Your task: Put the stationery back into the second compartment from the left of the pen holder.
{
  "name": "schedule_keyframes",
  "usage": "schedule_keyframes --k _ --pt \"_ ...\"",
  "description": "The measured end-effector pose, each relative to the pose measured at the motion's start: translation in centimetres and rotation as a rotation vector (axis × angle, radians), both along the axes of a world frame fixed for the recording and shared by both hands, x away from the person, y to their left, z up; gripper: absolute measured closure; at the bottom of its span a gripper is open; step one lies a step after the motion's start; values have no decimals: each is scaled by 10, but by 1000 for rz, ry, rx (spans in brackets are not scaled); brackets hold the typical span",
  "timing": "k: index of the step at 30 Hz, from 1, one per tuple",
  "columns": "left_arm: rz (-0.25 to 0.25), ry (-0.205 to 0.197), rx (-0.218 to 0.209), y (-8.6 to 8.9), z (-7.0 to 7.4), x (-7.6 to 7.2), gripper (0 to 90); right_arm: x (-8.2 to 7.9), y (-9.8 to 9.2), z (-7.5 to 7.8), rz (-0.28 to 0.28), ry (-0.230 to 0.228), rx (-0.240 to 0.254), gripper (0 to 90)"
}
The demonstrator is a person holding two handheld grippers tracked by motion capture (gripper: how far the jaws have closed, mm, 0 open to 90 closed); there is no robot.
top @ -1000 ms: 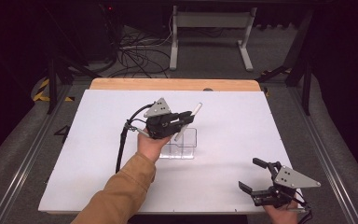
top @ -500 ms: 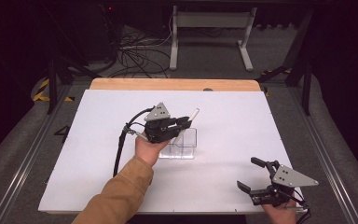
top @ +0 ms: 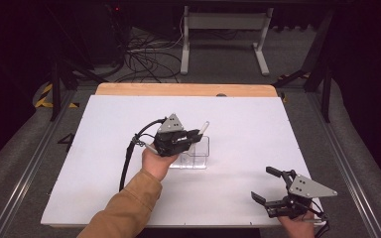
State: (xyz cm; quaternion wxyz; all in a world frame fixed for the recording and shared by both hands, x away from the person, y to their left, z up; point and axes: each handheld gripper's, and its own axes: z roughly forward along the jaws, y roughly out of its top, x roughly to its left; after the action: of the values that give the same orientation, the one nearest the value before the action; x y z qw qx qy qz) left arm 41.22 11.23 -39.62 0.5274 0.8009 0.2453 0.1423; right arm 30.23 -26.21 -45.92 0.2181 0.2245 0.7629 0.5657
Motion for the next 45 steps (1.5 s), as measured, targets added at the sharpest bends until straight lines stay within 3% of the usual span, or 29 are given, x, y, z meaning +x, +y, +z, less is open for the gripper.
schedule_keyframes --k 2,4,10,15,25,40,45 --pt "3 -5 4 1 1 -1 768 1 0 0 2 1 0 72" --pt "18 -23 1 2 3 -3 612 1 1 0 5 -1 0 73" --pt "107 -87 20 10 15 -14 318 3 3 1 11 -4 2 72" --pt "98 -113 -3 23 27 -25 193 4 5 1 17 -3 -1 72" --pt "53 -113 -45 44 40 -40 104 5 6 0 18 2 -3 71" --pt "57 -95 -48 69 42 -52 21 5 8 0 27 -2 -15 56" --pt "60 -27 -83 82 39 -58 2 5 9 1 31 -4 -28 41"
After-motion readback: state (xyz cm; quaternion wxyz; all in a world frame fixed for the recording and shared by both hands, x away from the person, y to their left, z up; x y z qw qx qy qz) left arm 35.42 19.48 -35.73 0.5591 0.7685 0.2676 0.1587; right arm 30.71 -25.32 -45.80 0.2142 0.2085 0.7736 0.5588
